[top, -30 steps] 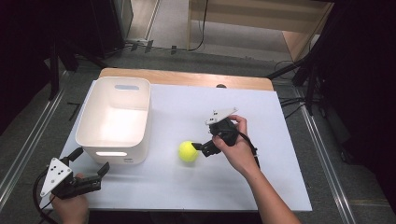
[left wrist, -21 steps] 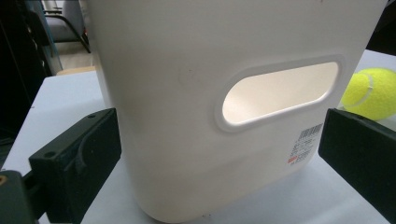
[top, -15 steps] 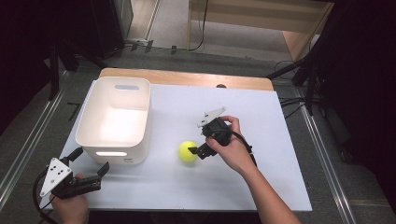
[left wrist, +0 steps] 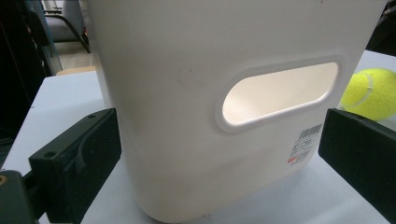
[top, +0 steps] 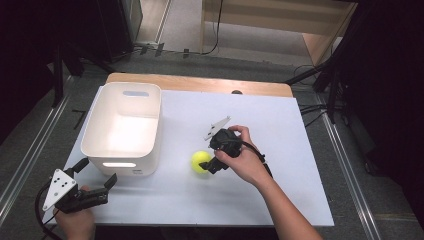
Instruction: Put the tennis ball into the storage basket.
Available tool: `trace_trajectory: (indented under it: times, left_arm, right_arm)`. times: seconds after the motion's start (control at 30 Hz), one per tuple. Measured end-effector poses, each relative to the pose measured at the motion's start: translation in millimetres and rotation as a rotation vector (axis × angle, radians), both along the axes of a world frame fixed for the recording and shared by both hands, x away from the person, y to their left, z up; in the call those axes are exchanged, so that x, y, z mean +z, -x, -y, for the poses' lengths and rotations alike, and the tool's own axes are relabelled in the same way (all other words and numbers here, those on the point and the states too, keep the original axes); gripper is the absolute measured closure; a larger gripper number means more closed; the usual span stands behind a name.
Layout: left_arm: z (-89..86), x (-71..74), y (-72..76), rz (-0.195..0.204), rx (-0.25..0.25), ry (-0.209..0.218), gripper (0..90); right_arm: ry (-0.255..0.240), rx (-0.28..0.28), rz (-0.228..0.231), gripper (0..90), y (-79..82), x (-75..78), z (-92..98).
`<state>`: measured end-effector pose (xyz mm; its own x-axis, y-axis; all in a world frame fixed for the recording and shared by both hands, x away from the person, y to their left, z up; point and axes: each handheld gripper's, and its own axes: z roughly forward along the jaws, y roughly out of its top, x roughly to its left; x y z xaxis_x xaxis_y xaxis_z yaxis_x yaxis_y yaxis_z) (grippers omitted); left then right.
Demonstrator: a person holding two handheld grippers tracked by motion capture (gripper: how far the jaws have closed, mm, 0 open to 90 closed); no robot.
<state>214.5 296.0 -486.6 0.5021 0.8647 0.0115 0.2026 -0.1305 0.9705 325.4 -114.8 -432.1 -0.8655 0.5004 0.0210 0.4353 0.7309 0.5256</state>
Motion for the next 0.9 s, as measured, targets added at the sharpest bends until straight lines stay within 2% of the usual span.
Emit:
trace_trajectory:
  times: [0.33,0.4,0.7,0.77,0.9]
  left_arm:
    - [-0.2,0.0,0.0,0.0,0.0,0.001,0.0]
    - [-0.2,0.1,0.0,0.0,0.0,0.0,0.0]
    - [-0.4,0.1,-0.1,0.0,-0.001,0.001,0.0]
    - [-0.2,0.0,-0.2,0.0,-0.001,0.001,0.0]
    - [-0.4,0.1,-0.1,0.0,-0.001,0.0,0.0]
  right_arm:
    - [0.035,0.032,-0.026,1.1,-1.0,-2.8,-8.0]
    - [0.046,0.034,-0.045,1.2,-0.7,-3.5,-9.9]
    - [0.083,0.052,-0.055,1.3,-2.1,-8.5,-15.7]
    - [0.091,0.053,-0.052,13.0,-2.6,-9.3,-16.9]
    - [0.099,0.055,-0.064,13.4,-3.4,-12.4,-20.4]
